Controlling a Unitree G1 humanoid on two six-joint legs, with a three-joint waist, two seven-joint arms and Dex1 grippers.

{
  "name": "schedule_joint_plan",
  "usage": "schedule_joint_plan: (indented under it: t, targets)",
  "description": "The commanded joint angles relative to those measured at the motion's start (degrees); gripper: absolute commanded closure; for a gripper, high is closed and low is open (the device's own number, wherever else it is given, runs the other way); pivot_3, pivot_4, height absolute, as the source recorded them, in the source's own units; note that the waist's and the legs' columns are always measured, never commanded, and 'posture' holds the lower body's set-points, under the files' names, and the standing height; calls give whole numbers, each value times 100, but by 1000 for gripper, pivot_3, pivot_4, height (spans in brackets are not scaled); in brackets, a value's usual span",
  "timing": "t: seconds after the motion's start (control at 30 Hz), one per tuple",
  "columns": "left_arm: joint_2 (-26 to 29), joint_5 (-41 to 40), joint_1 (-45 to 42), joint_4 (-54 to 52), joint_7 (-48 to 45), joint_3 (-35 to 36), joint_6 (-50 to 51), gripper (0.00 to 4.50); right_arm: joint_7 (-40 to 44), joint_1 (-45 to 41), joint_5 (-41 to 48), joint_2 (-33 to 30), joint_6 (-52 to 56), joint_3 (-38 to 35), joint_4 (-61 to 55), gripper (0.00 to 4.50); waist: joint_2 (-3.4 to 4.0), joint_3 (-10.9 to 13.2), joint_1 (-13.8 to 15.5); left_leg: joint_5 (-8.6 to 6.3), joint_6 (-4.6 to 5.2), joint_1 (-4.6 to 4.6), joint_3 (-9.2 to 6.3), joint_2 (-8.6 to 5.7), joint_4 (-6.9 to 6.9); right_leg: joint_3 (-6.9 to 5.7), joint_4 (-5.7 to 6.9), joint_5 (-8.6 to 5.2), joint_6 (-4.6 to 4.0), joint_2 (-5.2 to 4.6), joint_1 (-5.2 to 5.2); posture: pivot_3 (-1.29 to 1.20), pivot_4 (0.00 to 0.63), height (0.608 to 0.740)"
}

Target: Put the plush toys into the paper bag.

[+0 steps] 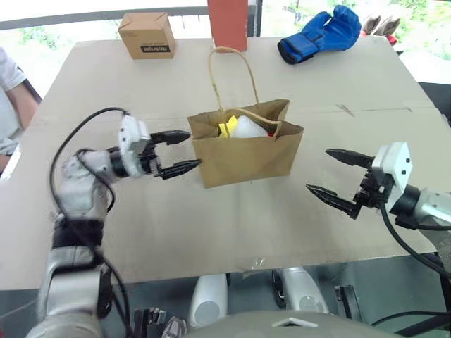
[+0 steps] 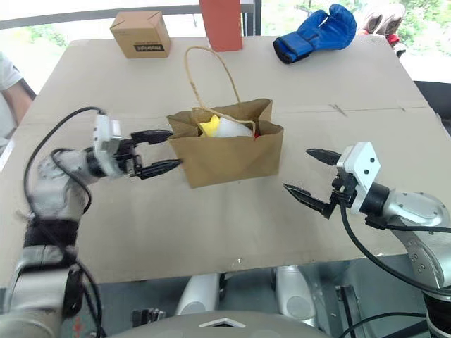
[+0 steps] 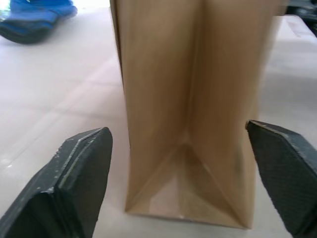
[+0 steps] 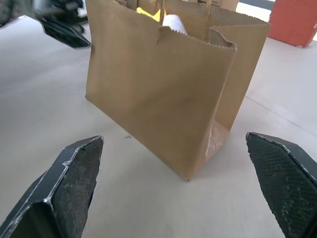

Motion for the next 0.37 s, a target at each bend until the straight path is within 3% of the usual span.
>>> schedule_joint_plan:
  t: [0.03,0.17,0.27,0.37]
  targets:
    - [42,-1124,2085,-2816,1437,1228,1824,99,675,337,122,-352,-455,-794,371,0,-3,4,-22,-5,5,26,20,0,-12,11,-7,0,1,-15,20,0,150,740]
    - [30,-1702,3235,-4045,2128,1841,2537,99,1028,660,-44,-536,-804,-1081,684,0,1,5,75,-5,4,44,8,4,-16,-17,-36,-9,-13,-19,59,0,150,740]
    - [-34,-1657,4335,-4602,2220,2409,2622,99,1227,941,-210,-664,-1006,-1368,926,0,6,1,113,-5,2,45,21,4,-10,-12,-51,-24,-6,-27,63,0,150,740]
    - [7,-1683,4583,-4691,2345,2419,2660,99,1316,1134,-312,-629,-1201,-1353,1078,0,6,-1,122,-5,2,51,43,3,-7,-2,-57,-21,-12,-38,68,0,150,740]
